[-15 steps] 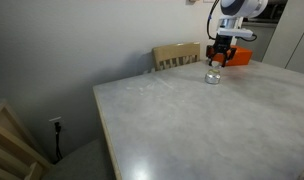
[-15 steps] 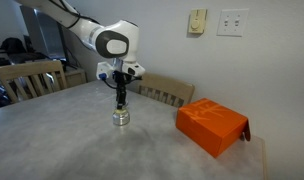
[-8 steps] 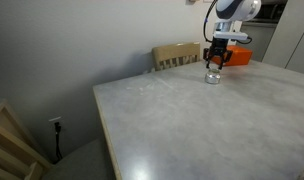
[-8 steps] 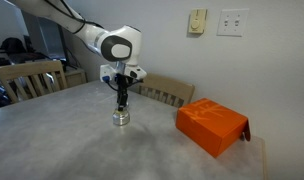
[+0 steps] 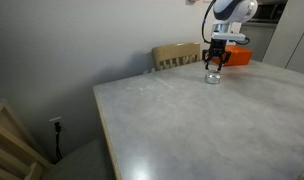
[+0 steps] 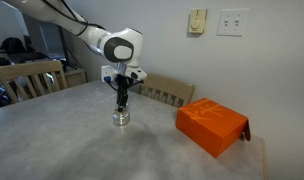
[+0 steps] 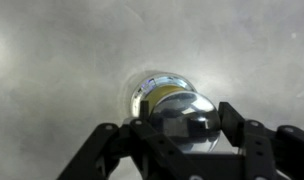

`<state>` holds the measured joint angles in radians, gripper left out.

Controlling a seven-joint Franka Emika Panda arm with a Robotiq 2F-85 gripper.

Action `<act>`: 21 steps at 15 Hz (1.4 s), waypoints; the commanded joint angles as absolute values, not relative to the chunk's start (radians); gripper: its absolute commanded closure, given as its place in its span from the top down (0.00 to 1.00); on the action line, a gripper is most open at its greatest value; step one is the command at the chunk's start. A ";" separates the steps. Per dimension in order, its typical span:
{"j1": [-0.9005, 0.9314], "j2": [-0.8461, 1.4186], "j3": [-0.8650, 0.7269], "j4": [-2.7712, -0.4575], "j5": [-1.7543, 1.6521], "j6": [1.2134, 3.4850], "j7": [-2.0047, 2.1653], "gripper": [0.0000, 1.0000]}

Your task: Pick the lid from the table, place it on the bottle, put it back on the table then place it on the bottle again

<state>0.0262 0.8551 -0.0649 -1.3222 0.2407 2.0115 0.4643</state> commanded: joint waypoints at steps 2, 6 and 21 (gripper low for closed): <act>0.019 0.843 -0.068 -1.322 0.232 1.947 0.493 0.44; 0.018 0.841 -0.072 -1.331 0.235 1.937 0.508 0.44; 0.015 0.866 -0.065 -1.333 0.245 1.970 0.500 0.44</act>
<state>0.0277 0.8679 -0.0686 -1.3240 0.2409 1.9591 0.5016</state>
